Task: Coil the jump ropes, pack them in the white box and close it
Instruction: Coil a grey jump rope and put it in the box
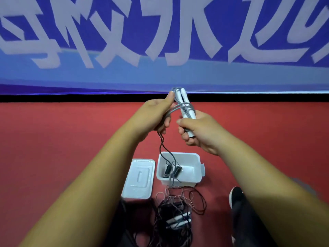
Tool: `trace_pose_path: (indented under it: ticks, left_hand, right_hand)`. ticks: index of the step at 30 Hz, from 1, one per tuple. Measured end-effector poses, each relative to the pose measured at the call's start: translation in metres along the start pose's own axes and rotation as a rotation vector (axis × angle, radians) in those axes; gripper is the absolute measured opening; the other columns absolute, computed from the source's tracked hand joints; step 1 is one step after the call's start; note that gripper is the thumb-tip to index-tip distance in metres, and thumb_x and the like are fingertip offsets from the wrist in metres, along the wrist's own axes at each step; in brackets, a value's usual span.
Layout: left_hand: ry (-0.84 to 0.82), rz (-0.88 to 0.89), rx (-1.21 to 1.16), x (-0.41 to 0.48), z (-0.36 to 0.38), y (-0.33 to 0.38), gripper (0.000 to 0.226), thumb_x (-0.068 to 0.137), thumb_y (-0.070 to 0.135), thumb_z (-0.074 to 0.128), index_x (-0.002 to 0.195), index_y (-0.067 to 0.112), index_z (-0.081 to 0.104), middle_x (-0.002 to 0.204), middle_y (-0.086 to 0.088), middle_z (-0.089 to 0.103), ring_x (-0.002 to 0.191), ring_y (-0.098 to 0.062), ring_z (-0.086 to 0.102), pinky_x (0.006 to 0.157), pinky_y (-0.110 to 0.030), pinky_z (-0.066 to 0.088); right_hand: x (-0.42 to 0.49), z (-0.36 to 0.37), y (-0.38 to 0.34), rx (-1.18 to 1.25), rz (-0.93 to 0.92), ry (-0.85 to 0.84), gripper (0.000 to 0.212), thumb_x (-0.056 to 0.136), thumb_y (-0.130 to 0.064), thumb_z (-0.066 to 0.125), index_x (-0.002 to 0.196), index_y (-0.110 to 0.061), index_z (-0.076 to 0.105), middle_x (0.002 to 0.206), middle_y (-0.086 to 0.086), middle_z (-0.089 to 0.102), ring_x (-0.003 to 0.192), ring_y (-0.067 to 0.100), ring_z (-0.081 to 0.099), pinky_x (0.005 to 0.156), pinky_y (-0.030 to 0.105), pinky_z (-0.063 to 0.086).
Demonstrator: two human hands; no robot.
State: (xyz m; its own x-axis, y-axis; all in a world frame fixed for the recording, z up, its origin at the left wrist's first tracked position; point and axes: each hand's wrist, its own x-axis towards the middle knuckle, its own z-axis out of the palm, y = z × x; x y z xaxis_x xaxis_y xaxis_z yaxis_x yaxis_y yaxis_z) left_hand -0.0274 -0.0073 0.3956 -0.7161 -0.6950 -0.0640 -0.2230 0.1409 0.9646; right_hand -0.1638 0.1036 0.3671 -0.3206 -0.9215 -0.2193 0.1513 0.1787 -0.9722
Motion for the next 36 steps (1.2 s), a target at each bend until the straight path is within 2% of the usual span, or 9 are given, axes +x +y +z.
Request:
trace_pose_path:
  ticks: [2, 3, 6, 10, 14, 20, 25, 32, 36]
  left_hand:
    - [0.008, -0.029, -0.015, 0.009, 0.005, -0.016, 0.065, 0.102, 0.067, 0.044, 0.077, 0.01, 0.06, 0.055, -0.009, 0.051, 0.043, -0.022, 0.041, 0.061, -0.038, 0.047]
    - [0.012, -0.056, -0.067, 0.013, 0.007, -0.024, 0.065, 0.102, 0.069, 0.043, 0.082, 0.011, 0.064, 0.054, -0.009, 0.05, 0.043, -0.022, 0.039, 0.059, -0.036, 0.048]
    - [0.009, -0.174, -0.3, 0.029, 0.008, -0.045, 0.079, 0.099, 0.076, 0.034, 0.12, 0.007, 0.068, 0.058, -0.009, 0.051, 0.044, -0.022, 0.039, 0.055, -0.032, 0.049]
    - [-0.021, -0.283, -0.439, 0.048, 0.001, -0.062, 0.087, 0.1, 0.078, 0.025, 0.122, 0.003, 0.065, 0.059, -0.009, 0.057, 0.046, -0.023, 0.049, 0.055, -0.03, 0.049]
    - [-0.024, -0.327, -0.424, 0.06, -0.007, -0.067, 0.086, 0.1, 0.077, 0.029, 0.121, 0.001, 0.064, 0.061, -0.01, 0.059, 0.048, -0.024, 0.054, 0.058, -0.032, 0.05]
    - [-0.058, -0.373, -0.456, 0.067, -0.012, -0.078, 0.078, 0.1, 0.077, 0.029, 0.107, 0.006, 0.062, 0.06, -0.008, 0.057, 0.048, -0.024, 0.052, 0.058, -0.031, 0.05]
    - [-0.055, -0.34, -0.326, 0.065, -0.008, -0.081, 0.06, 0.096, 0.074, 0.05, 0.089, 0.015, 0.058, 0.055, -0.004, 0.046, 0.045, -0.02, 0.039, 0.058, -0.031, 0.047]
    - [0.015, -0.33, -0.317, 0.061, -0.006, -0.087, 0.044, 0.095, 0.061, 0.065, 0.078, 0.021, 0.059, 0.051, -0.001, 0.034, 0.044, -0.018, 0.025, 0.054, -0.029, 0.04]
    - [0.03, -0.308, -0.33, 0.059, -0.003, -0.09, 0.039, 0.096, 0.046, 0.071, 0.067, 0.021, 0.061, 0.049, 0.0, 0.033, 0.046, -0.017, 0.023, 0.052, -0.028, 0.034]
  right_hand:
    - [0.012, -0.002, 0.017, -0.027, 0.016, -0.016, 0.013, 0.1, -0.006, 0.062, 0.107, -0.013, 0.053, 0.07, 0.008, 0.061, 0.053, 0.017, 0.049, 0.045, 0.025, 0.035]
    - [0.017, -0.003, 0.024, -0.021, 0.029, -0.028, 0.012, 0.1, -0.006, 0.062, 0.107, -0.012, 0.053, 0.071, 0.009, 0.062, 0.053, 0.017, 0.05, 0.045, 0.026, 0.036]
    - [0.034, -0.007, 0.038, 0.032, 0.087, -0.05, 0.009, 0.102, -0.008, 0.063, 0.108, -0.011, 0.057, 0.073, 0.009, 0.063, 0.054, 0.017, 0.053, 0.045, 0.026, 0.042]
    - [0.055, -0.012, 0.044, 0.048, 0.158, -0.059, 0.007, 0.102, -0.009, 0.064, 0.107, -0.011, 0.061, 0.072, 0.007, 0.064, 0.054, 0.015, 0.056, 0.048, 0.025, 0.047]
    - [0.071, -0.014, 0.045, 0.022, 0.196, -0.063, 0.005, 0.101, -0.009, 0.064, 0.103, -0.01, 0.059, 0.072, 0.007, 0.064, 0.054, 0.014, 0.057, 0.047, 0.024, 0.046]
    - [0.076, -0.013, 0.051, 0.006, 0.237, -0.084, 0.006, 0.101, -0.009, 0.065, 0.103, -0.008, 0.059, 0.073, 0.007, 0.065, 0.056, 0.014, 0.058, 0.046, 0.023, 0.045]
    - [0.073, -0.014, 0.054, -0.026, 0.257, -0.128, 0.009, 0.1, -0.009, 0.067, 0.1, -0.007, 0.059, 0.075, 0.009, 0.064, 0.057, 0.015, 0.054, 0.044, 0.023, 0.04]
    - [0.063, -0.018, 0.058, -0.056, 0.323, -0.239, 0.012, 0.099, -0.007, 0.066, 0.108, -0.007, 0.058, 0.078, 0.008, 0.06, 0.054, 0.011, 0.043, 0.037, 0.018, 0.025]
    - [0.062, -0.021, 0.058, 0.069, 0.375, -0.262, 0.018, 0.099, -0.01, 0.068, 0.114, -0.008, 0.057, 0.078, 0.007, 0.059, 0.053, 0.009, 0.036, 0.038, 0.017, 0.022]
